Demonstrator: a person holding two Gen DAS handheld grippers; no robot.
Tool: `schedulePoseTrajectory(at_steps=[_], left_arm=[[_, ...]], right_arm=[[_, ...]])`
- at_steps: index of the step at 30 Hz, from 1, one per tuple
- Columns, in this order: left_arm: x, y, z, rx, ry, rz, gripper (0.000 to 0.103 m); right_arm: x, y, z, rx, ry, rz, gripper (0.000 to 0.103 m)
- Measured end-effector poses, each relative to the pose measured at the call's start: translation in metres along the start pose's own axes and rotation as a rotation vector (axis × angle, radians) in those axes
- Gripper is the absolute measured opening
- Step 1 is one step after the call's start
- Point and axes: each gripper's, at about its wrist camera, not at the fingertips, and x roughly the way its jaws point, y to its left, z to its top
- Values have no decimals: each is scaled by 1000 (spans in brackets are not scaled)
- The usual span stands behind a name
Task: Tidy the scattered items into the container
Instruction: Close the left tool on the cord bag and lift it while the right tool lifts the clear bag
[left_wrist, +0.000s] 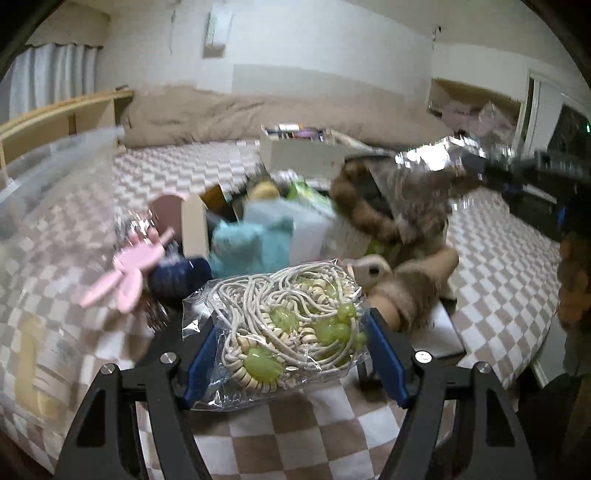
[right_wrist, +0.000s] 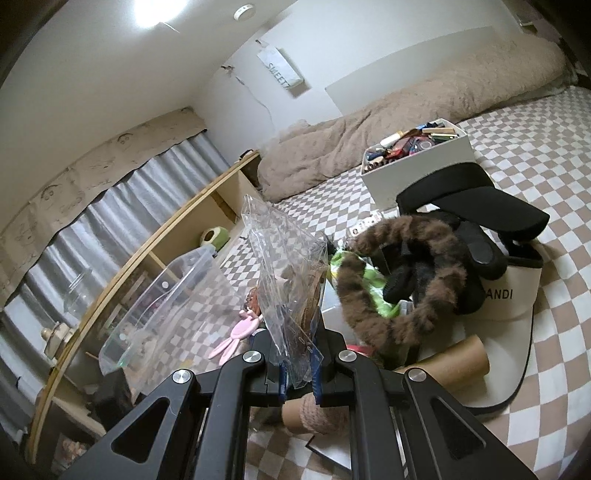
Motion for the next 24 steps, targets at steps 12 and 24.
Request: schedulePoseTrajectory(at_steps=[12, 24], left_arm=[[-38, -3, 59, 19, -164, 73, 74], [-81, 38, 103, -21, -345, 183, 74]], right_arm=[[-23, 18, 7, -57, -67, 18, 11], [-15, 36, 10, -86, -55, 55, 11]])
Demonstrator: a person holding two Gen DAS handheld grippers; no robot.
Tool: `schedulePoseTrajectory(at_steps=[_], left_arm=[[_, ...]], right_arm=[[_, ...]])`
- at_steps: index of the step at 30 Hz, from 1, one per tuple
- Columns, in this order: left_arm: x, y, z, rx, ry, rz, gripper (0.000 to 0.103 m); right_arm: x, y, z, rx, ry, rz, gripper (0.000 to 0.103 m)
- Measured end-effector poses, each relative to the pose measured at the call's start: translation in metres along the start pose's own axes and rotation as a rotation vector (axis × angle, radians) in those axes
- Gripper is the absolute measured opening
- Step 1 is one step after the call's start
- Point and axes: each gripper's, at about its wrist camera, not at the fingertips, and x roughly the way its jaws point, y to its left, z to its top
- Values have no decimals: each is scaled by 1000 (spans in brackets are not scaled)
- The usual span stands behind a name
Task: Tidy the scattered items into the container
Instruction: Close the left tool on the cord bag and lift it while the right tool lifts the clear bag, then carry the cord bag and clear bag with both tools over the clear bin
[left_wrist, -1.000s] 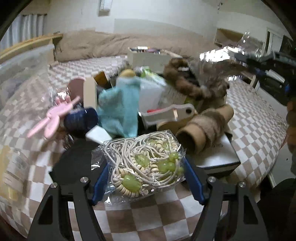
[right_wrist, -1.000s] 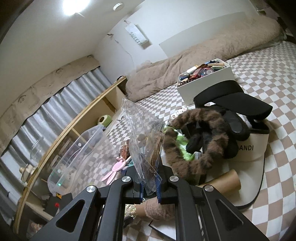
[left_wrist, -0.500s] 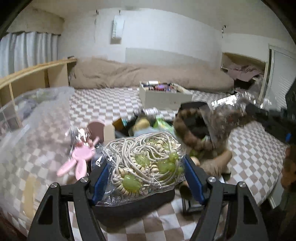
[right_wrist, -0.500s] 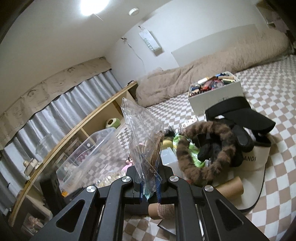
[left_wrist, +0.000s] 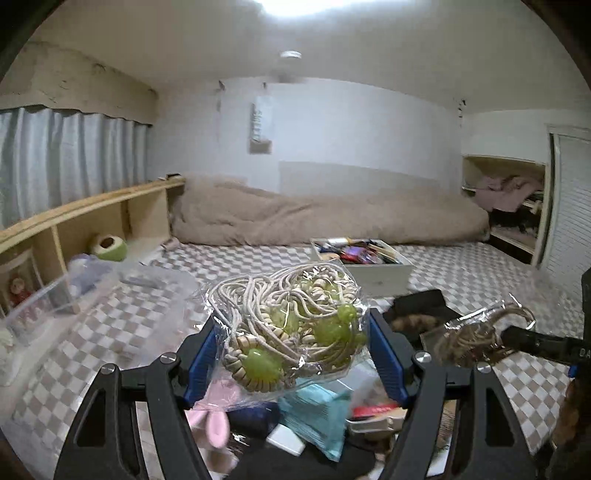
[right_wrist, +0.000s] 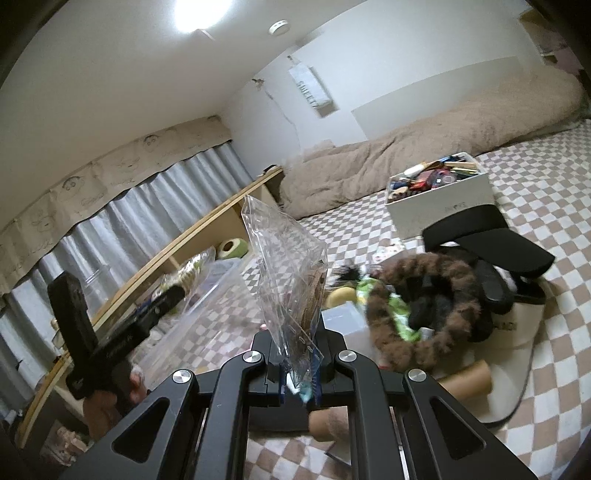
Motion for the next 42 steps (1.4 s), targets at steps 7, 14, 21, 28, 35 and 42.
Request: schedulePoseTrajectory(at_steps=[7, 14, 21, 28, 35, 42], left_arm=[[-15, 50, 4, -40, -43, 102, 75], [-27, 104, -7, -133, -42, 201, 75], [-38, 136, -16, -160, -40, 302, 75], [-46, 162, -25, -184, -33, 374, 75], [-50, 185, -31, -212, -25, 419, 75], [-45, 198, -36, -216, 2, 449, 75]], right_arm=[[23, 32, 6, -36, 4, 72, 11], [57, 75, 11, -68, 19, 175, 11], [97, 114, 11, -94, 70, 248, 11], [133, 150, 3, -134, 122, 282, 11], [162, 173, -6, -144, 173, 292, 11], [183, 204, -6, -226, 208, 277, 11]])
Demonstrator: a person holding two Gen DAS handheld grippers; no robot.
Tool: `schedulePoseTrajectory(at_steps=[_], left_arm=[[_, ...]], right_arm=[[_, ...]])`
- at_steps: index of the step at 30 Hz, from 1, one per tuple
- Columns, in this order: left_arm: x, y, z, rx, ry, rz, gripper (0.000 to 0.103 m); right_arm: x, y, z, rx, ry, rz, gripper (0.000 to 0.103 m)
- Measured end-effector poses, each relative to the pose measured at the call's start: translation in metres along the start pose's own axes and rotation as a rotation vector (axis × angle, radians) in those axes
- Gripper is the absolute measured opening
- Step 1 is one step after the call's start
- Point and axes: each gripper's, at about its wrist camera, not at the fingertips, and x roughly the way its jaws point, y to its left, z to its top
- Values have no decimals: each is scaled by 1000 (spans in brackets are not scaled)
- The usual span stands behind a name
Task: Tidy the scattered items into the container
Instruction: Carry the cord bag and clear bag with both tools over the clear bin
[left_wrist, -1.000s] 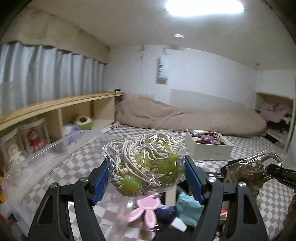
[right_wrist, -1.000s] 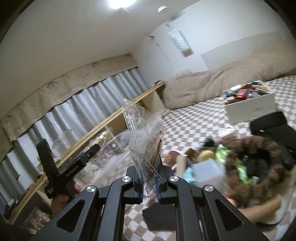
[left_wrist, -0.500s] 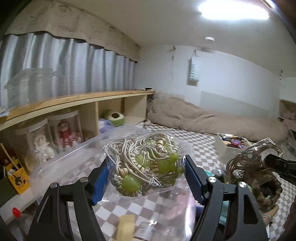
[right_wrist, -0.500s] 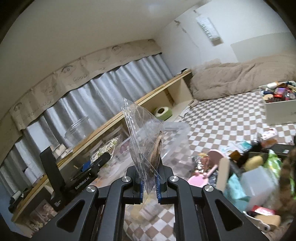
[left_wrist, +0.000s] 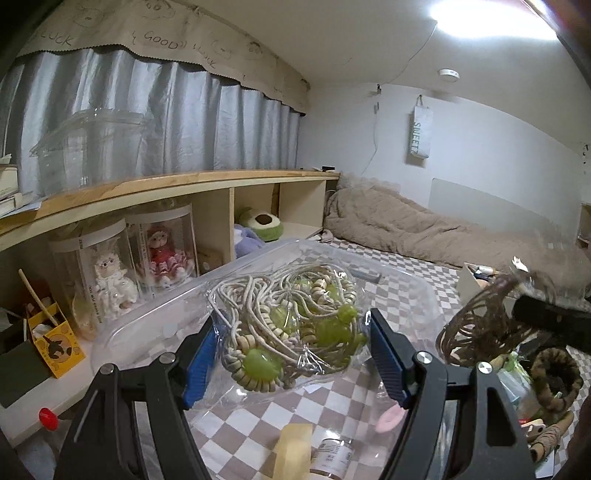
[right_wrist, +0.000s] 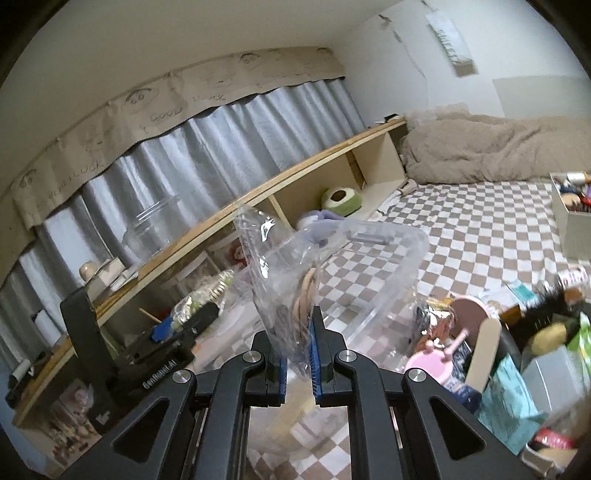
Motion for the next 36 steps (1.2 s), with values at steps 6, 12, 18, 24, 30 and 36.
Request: schedulePoseTrajectory(at_steps=[6, 12, 18, 24, 30, 36], left_arm=[[4, 9, -2, -6, 13, 41, 75], [6, 20, 0, -17, 21, 80, 75], [16, 30, 8, -42, 52, 73, 75], [26, 39, 11, -65, 109, 19, 75], [29, 42, 10, -77, 138, -24, 75], [29, 41, 9, -71, 139, -28, 75]], right_arm=[[14, 13, 10, -43, 11, -1, 11], [25, 19, 19, -51, 1, -6, 11], [43, 28, 31, -57, 14, 2, 11], [73, 34, 32, -82, 90, -6, 11], [105, 38, 26, -133, 206, -44, 11], [130, 41, 27, -173, 288, -81, 11]])
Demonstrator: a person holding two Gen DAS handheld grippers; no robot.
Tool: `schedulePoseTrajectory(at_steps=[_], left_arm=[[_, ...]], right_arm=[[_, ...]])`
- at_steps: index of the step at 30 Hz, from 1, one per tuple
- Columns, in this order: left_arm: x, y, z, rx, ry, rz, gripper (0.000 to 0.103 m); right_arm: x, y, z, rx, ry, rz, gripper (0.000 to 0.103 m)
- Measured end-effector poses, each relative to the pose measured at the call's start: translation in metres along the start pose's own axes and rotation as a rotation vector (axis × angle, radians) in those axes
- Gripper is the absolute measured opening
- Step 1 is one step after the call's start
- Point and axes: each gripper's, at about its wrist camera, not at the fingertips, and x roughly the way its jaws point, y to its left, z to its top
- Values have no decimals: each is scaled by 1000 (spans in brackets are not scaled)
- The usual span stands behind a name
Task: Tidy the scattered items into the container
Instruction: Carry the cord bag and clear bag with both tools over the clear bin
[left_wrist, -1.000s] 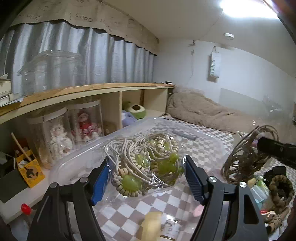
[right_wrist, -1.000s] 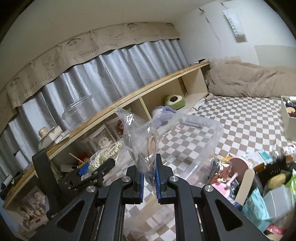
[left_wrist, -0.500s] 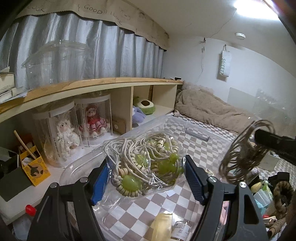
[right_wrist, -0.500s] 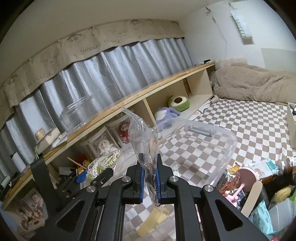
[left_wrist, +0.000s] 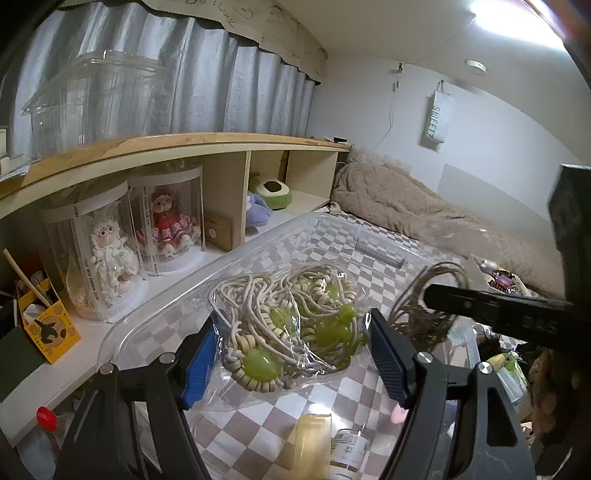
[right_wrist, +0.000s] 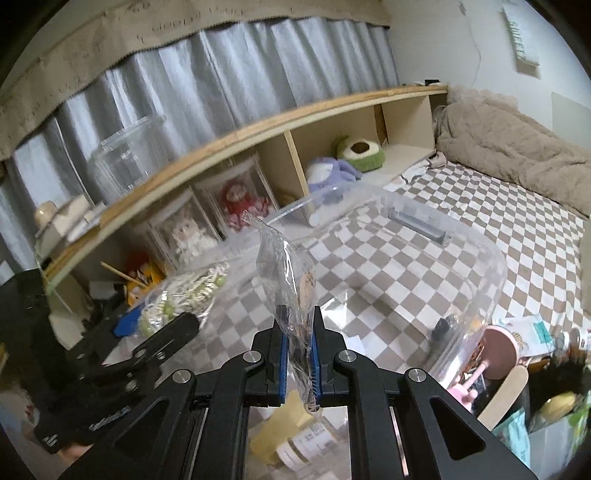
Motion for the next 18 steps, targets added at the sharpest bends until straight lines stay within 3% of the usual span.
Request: schedulePoseTrajectory(at_steps=[9, 18], left_arm=[[3, -9, 3, 73, 24, 92, 76], [10, -3, 9, 92, 67, 48, 76]], right_arm=[[44, -5, 7, 19, 159, -47, 11], [70, -3, -1, 27, 335, -30, 11]])
